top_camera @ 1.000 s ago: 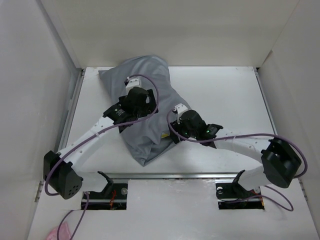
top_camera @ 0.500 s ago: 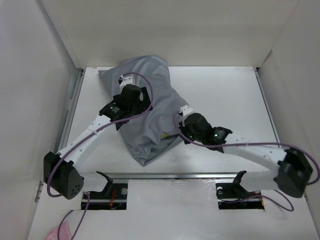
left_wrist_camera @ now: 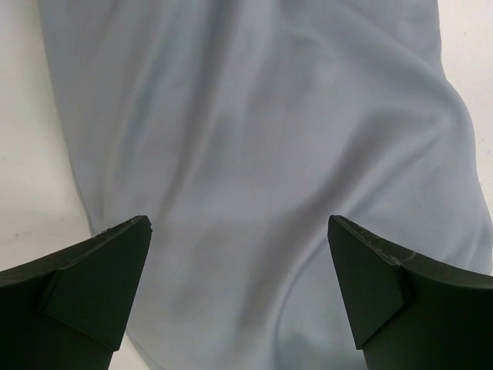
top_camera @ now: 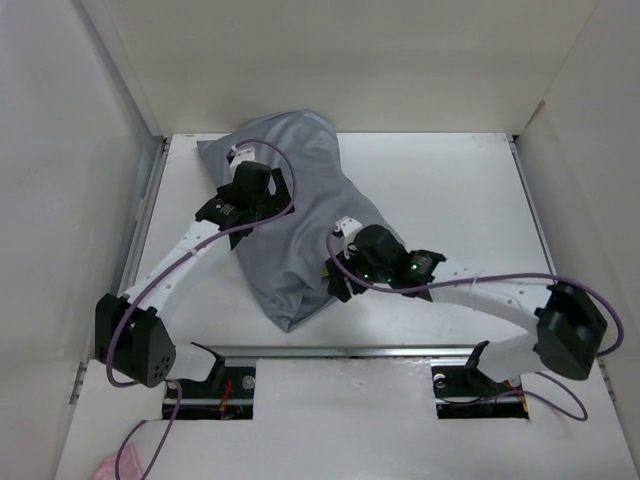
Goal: Put the pillow into the pillowcase
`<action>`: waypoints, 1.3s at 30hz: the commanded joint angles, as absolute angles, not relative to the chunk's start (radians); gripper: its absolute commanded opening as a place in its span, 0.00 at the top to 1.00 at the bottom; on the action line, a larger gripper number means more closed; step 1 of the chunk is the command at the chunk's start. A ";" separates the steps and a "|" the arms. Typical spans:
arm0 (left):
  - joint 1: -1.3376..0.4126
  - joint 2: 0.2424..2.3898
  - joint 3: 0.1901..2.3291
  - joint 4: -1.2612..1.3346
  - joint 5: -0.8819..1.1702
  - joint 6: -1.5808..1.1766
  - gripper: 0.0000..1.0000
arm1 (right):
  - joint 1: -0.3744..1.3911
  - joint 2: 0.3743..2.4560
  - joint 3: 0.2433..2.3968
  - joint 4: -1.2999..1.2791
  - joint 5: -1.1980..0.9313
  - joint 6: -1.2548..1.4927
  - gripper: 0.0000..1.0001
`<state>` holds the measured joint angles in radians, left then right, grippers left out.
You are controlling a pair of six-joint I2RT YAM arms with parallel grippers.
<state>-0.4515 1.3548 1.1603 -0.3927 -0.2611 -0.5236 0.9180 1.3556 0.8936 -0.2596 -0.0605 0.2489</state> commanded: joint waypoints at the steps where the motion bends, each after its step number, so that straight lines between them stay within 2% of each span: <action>1: -0.428 1.342 1.204 -0.379 -0.258 -0.506 0.00 | 0.923 1.445 1.006 -0.081 -0.094 0.284 0.27; 6: -0.397 1.321 1.204 -0.379 -0.249 -0.506 0.00 | 0.923 1.590 1.136 -0.031 -0.008 0.348 0.29; 8: -0.387 1.312 1.204 -0.379 -0.249 -0.506 0.00 | 0.923 1.666 1.179 -0.031 0.003 0.357 0.37; 9: -0.387 1.312 1.213 -0.379 -0.249 -0.506 0.00 | 0.923 1.690 1.222 -0.055 0.026 0.357 0.48; 10: -0.387 1.312 1.213 -0.379 -0.249 -0.506 0.00 | 0.923 1.710 1.238 -0.104 0.047 0.357 0.85; 11: -0.387 1.302 1.213 -0.379 -0.249 -0.506 0.00 | 0.923 1.721 1.238 -0.121 0.060 0.373 1.00; 13: -0.377 1.290 1.213 -0.379 -0.259 -0.506 0.00 | 0.923 1.685 1.198 -0.132 0.048 0.373 1.00; 16: -0.367 1.281 1.213 -0.370 -0.259 -0.497 0.00 | 0.923 1.525 1.119 -0.216 0.002 0.382 1.00; 21: -0.357 1.295 1.241 -0.348 -0.233 -0.485 0.00 | 0.934 1.223 0.941 -0.597 -0.011 0.451 1.00; 25: -0.357 1.336 1.264 -0.348 -0.233 -0.485 0.00 | 0.934 1.120 0.738 -0.621 -0.046 0.547 1.00; 26: -0.357 1.350 1.276 -0.348 -0.233 -0.476 0.00 | 0.934 1.120 0.703 -0.605 -0.057 0.569 0.97; 27: -0.357 1.350 1.290 -0.348 -0.224 -0.476 0.00 | 0.934 1.140 0.651 -0.583 -0.066 0.581 0.84; 30: -0.357 1.373 1.302 -0.357 -0.224 -0.466 0.00 | 0.934 1.215 0.638 -0.558 -0.013 0.618 0.80; 31: -0.348 1.382 1.314 -0.357 -0.233 -0.466 0.00 | 0.934 1.227 0.658 -0.587 0.004 0.618 0.63; 32: -0.348 1.382 1.315 -0.357 -0.233 -0.466 0.00 | 0.934 1.227 0.676 -0.604 0.021 0.606 0.57; 33: -0.348 1.393 1.315 -0.357 -0.233 -0.466 0.00 | 0.934 1.227 0.701 -0.626 0.061 0.595 0.56; 36: -0.348 1.419 1.335 -0.368 -0.233 -0.466 0.00 | 0.934 1.160 0.819 -0.722 0.135 0.566 0.29; 37: -0.348 1.431 1.335 -0.368 -0.233 -0.466 0.00 | 0.934 1.126 0.886 -0.777 0.200 0.566 0.07; 38: -0.348 1.431 1.335 -0.368 -0.233 -0.466 0.00 | 0.934 1.126 0.919 -0.802 0.237 0.566 0.00; 39: -0.348 1.431 1.335 -0.379 -0.233 -0.466 0.00 | 0.934 1.103 0.949 -0.820 0.271 0.566 0.00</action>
<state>-0.3557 1.4342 1.2911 -0.3809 -0.2325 -0.4812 0.9249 1.1801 0.8124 -0.7429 0.1177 0.5682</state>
